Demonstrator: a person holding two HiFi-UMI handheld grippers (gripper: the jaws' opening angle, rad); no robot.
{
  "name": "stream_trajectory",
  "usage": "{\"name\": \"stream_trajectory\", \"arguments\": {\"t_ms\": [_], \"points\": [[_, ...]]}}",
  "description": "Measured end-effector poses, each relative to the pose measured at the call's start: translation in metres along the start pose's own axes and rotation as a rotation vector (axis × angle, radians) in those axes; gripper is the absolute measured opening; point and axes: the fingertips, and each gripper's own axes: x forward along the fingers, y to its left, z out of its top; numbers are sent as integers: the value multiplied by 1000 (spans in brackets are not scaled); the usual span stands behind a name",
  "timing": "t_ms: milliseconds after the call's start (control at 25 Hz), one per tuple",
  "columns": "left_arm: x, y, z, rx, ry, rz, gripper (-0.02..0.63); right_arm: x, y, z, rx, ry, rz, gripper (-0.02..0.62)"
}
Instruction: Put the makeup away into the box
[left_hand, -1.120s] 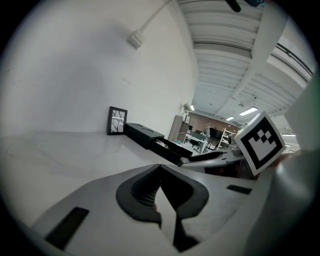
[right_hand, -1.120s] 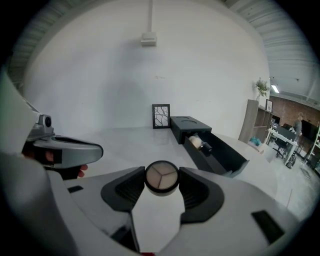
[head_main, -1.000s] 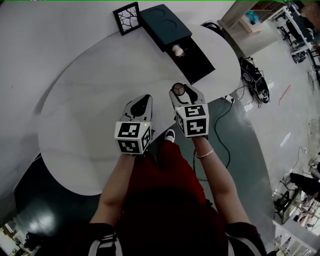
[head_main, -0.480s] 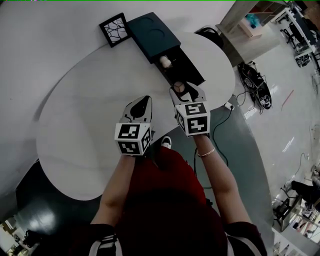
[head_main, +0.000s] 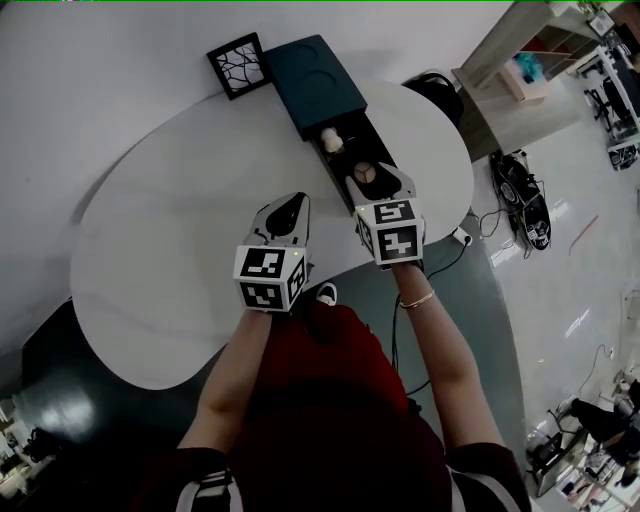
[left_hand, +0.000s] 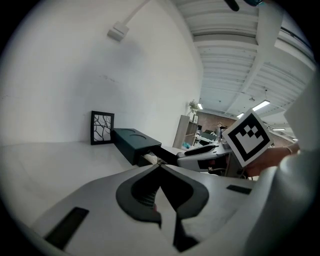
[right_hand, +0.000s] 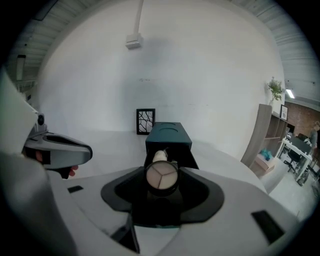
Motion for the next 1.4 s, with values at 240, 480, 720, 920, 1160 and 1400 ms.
{"name": "stream_trajectory", "arguments": {"t_ms": [240,480,720,920,1160,1400], "points": [[3,4,5,-2,3,38,23,19,0,-1,-41,29,54,225],[11,14,2,-6,16,37,22,34,5,-5,-65,56,72,225],[24,20,-3,-23,28,18,23,40,1,-10,-82,94,73,225],[33,21,-3,-32,30,3,23,40,-1,-10,-74,131,86,225],[38,25,-3,-46,25,-12,22,37,-4,-14,-78,157,57,225],[39,26,-5,-60,20,-25,23,34,-8,-15,-87,190,29,225]]}}
